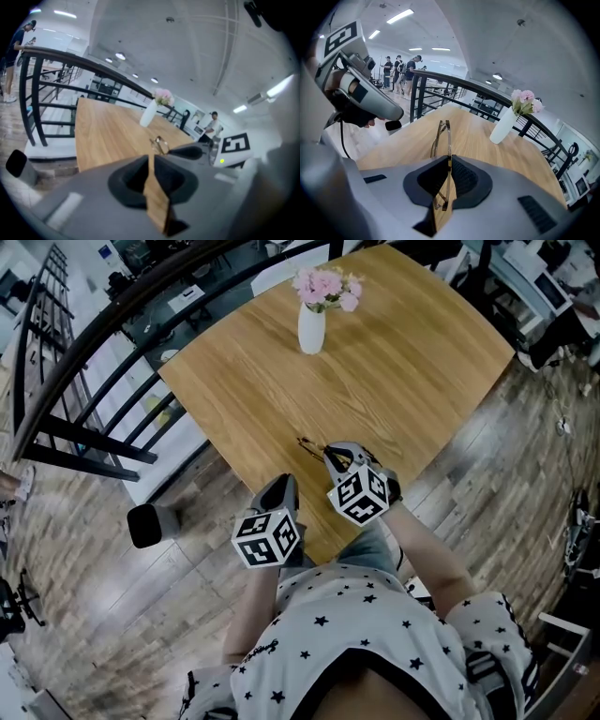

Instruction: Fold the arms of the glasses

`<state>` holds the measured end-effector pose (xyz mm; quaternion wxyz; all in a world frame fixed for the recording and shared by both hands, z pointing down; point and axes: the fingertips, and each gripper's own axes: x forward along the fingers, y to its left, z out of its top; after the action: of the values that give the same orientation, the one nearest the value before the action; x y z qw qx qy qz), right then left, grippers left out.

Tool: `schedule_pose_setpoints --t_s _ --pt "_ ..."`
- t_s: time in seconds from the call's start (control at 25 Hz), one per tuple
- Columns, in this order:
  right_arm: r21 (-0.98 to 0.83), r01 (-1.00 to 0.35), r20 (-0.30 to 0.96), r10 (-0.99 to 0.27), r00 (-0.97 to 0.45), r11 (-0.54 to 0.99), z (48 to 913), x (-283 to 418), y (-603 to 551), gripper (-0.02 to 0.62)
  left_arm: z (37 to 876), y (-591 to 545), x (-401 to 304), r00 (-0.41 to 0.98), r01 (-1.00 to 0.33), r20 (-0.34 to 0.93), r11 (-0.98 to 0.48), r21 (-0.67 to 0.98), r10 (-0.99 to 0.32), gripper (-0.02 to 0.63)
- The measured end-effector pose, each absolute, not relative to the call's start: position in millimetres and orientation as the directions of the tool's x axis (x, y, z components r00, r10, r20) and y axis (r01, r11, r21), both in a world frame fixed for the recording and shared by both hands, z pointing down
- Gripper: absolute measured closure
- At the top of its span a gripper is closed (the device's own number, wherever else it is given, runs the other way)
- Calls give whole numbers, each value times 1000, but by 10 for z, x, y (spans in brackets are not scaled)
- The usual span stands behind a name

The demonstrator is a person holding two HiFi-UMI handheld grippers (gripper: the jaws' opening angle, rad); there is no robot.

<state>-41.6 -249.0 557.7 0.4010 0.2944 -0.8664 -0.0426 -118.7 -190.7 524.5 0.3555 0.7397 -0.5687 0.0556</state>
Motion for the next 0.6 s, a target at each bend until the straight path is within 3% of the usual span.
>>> schedule_pose_setpoints --t_s 0.6 --pt "359 -358 746 -495 -445 862 5987 -392 -2516 563 5429 -1872 -1192 333 -884 531 -61 464 -779 569"
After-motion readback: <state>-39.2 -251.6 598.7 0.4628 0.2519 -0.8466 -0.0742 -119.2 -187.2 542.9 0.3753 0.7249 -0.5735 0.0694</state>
